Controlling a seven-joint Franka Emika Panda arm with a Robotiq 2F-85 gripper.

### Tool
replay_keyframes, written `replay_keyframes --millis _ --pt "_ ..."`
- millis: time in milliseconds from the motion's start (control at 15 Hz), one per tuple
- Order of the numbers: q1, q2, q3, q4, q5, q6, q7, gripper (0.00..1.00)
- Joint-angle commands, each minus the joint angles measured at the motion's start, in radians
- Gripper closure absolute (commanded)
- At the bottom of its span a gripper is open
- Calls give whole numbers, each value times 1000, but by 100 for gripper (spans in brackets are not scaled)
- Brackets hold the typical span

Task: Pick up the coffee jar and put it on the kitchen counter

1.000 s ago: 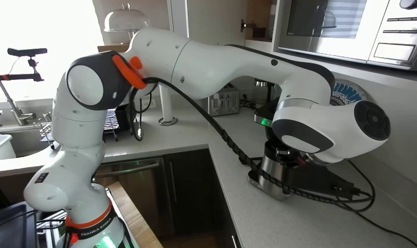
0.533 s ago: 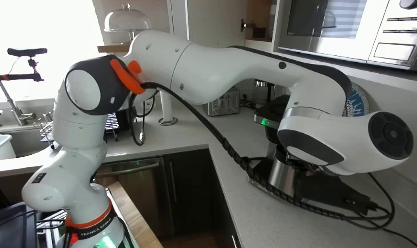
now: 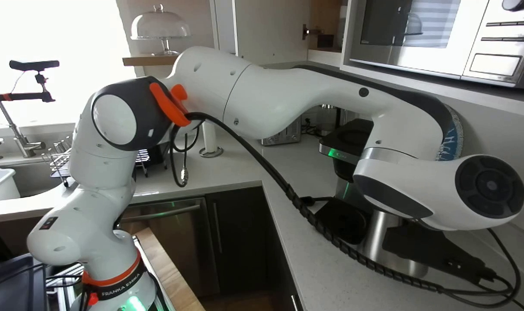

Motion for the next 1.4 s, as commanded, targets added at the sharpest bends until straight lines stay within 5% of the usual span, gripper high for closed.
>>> replay_keyframes --millis 0,333,800,1333 --pt "-27 37 23 46 41 48 37 91" --pt "-45 65 34 70 60 75 79 91" --pt "-45 78 -25 79 -176 101 194 91" --pt "-91 108 15 89 -320 170 281 91"
